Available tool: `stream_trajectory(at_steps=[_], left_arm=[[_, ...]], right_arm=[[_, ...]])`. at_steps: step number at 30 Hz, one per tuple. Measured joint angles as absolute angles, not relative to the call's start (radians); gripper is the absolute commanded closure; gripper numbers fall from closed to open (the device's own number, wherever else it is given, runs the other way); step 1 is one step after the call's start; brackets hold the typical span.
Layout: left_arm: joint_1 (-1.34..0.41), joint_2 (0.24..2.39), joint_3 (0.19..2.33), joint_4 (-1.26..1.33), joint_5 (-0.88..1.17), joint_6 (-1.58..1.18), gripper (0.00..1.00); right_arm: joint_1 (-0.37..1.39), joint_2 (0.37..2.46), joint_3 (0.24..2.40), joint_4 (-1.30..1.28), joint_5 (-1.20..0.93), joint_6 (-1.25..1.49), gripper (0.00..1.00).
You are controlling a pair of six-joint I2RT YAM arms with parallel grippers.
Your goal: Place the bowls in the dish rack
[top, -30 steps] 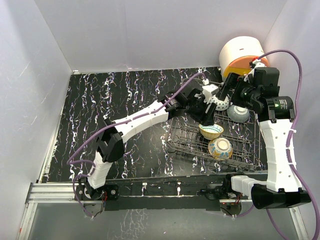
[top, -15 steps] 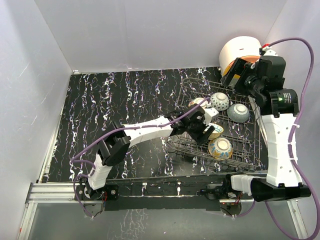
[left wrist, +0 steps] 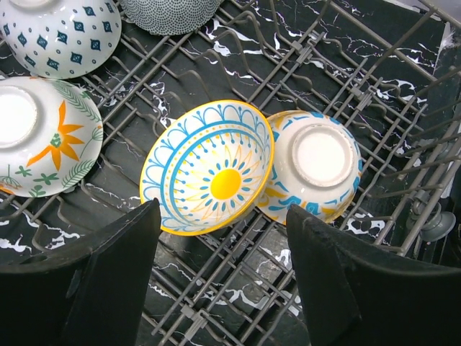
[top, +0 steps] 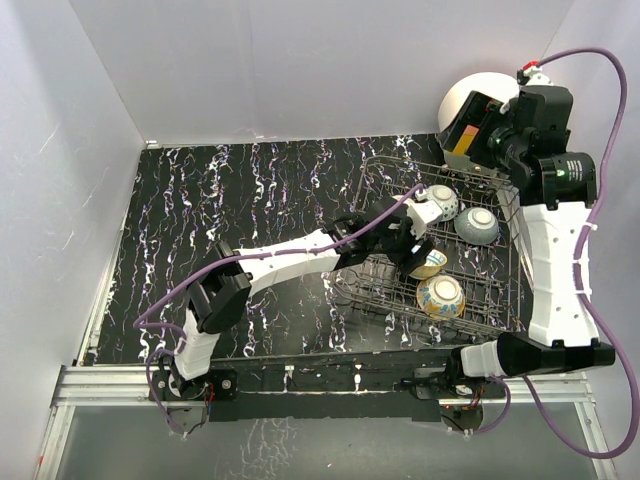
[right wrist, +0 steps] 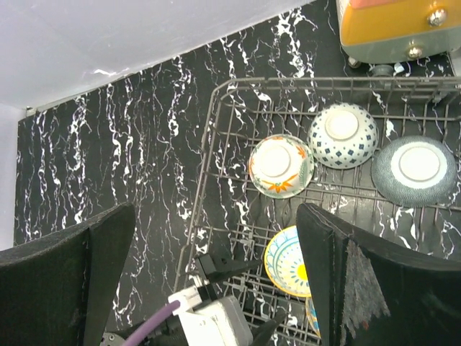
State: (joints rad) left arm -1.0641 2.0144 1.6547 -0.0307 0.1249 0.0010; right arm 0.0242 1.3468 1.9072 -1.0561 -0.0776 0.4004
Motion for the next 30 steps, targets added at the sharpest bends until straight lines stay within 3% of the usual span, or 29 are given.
stream_trajectory(at_steps=[10, 30], left_arm=[[-1.064, 2.075, 1.670, 0.027, 0.153, 0.054, 0.30], [-1.064, 2.153, 1.649, 0.133, 0.348, 0.177, 0.36]], right_arm=[[0.024, 1.401, 2.099, -1.018, -0.118, 0.397, 0.01], [0.024, 1.388, 2.032, -1.006, -0.208, 0.397, 0.01]])
